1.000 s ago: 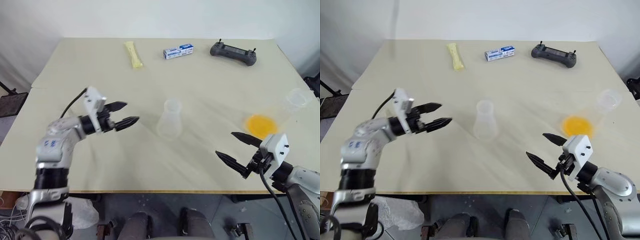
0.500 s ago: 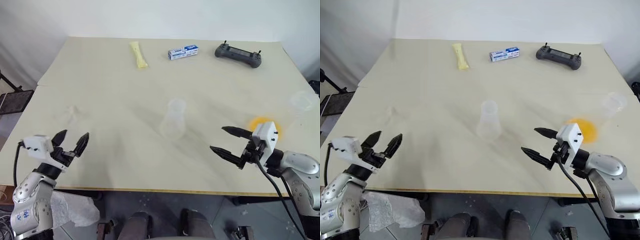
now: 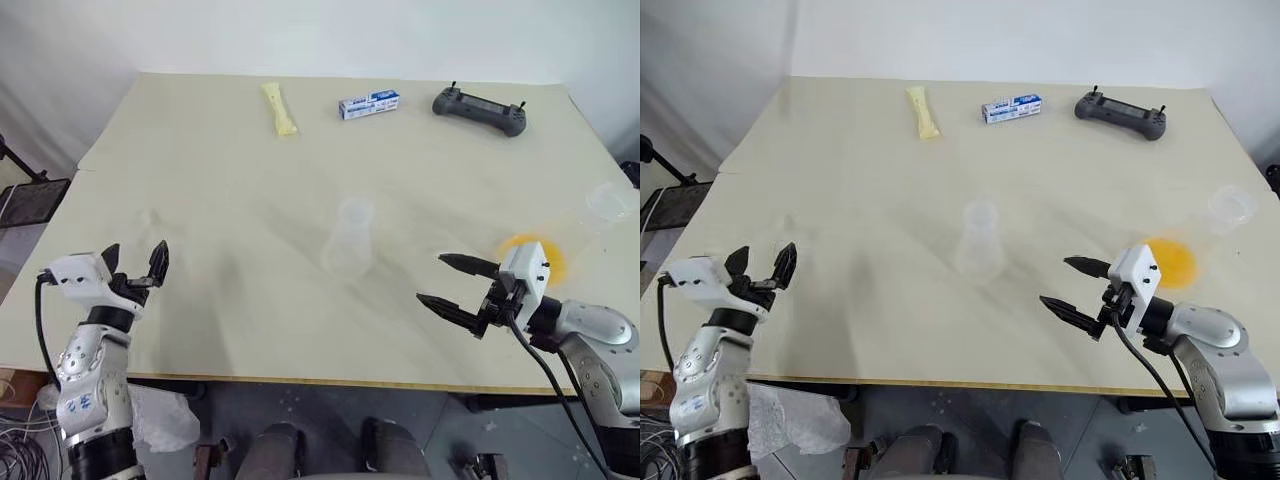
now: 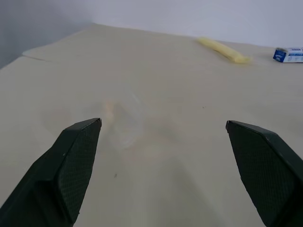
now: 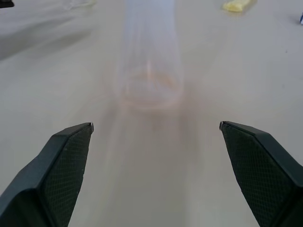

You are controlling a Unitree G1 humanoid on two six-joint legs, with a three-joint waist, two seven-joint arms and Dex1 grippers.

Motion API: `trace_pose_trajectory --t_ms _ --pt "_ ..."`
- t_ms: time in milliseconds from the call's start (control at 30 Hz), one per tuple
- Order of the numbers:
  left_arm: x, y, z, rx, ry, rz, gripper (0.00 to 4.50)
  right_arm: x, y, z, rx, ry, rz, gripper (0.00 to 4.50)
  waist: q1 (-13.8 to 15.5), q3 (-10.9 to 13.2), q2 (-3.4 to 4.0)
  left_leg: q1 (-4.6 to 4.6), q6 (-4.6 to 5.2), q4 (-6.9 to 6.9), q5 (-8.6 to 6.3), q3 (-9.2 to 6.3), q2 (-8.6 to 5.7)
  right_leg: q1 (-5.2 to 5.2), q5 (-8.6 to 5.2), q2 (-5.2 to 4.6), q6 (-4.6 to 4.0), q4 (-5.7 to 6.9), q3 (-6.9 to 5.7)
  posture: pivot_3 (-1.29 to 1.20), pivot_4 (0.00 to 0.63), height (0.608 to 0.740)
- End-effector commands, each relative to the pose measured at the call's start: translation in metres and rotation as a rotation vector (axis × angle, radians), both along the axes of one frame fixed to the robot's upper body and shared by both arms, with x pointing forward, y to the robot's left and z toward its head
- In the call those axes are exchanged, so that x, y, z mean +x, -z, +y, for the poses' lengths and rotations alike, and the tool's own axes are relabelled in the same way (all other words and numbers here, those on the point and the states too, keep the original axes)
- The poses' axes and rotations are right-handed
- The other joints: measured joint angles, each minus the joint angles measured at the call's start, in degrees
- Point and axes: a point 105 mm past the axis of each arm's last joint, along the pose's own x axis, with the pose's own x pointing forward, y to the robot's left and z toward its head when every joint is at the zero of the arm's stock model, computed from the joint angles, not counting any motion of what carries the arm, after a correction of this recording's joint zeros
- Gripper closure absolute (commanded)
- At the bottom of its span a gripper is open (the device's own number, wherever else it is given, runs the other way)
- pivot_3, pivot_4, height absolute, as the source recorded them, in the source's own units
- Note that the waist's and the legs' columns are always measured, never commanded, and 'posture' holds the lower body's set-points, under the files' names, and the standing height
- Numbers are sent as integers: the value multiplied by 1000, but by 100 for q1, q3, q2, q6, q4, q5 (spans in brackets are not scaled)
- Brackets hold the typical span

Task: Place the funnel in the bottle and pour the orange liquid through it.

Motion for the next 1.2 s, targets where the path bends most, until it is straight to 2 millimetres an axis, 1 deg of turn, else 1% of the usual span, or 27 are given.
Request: trace_pose_trajectory --t_ms 33,167,367,467,633,800,833,867,1067,1200 --pt "10 -10 3 37 -17 -18 27 -4 -12 -1 -15 10 -58 0 -6 0 0 0 0 -1 0 2 0 -1 0 0 0 0 1 0 150 740" --pt "24 -7 11 39 -42 4 27 -7 -11 -1 -14 22 -58 0 -7 -1 -2 2 0 -1 0 2 1 -2 0 2 1 5 0 0 150 740" --pt "45 -5 16 69 -25 32 27 -7 -11 -2 -11 38 -63 0 -13 -1 -2 3 0 0 0 5 1 -4 0 3 1 9 -1 0 150 740" --pt "51 -5 20 77 -39 39 609 -7 -12 -1 -8 40 -64 0 -23 -2 -3 3 0 0 0 7 0 -4 1 2 1 10 0 0 150 740" --pt "57 -3 16 79 -6 56 2207 -5 -12 0 -7 40 -64 0 -52 -2 -3 3 0 -1 0 6 0 -5 1 2 2 10 -2 0 150 740" --pt "60 -4 17 77 0 62 3950 -4 -12 0 -6 41 -67 0 -69 -2 -3 3 0 -1 0 6 2 -4 1 2 2 11 -2 0 150 740" --pt "60 -4 17 77 0 62 4267 -4 -12 0 -5 41 -68 0 -70 -2 -3 3 0 -1 0 5 2 -5 1 2 2 11 -3 0 150 740" --pt "59 -5 17 74 6 60 4475 -3 -12 0 -5 42 -69 0 -69 -2 -3 3 0 -1 0 5 2 -5 1 2 2 11 -2 0 150 740" --pt "58 -15 17 83 49 47 4475 -4 -12 -1 -6 48 -70 0 -67 -2 -3 4 0 0 0 4 1 -4 1 1 2 14 -2 0 150 740" --pt "58 -27 9 101 116 17 4475 -3 -12 -1 -6 51 -73 0 -70 -2 -3 5 0 -1 0 5 1 -4 1 1 2 14 -2 0 150 740"
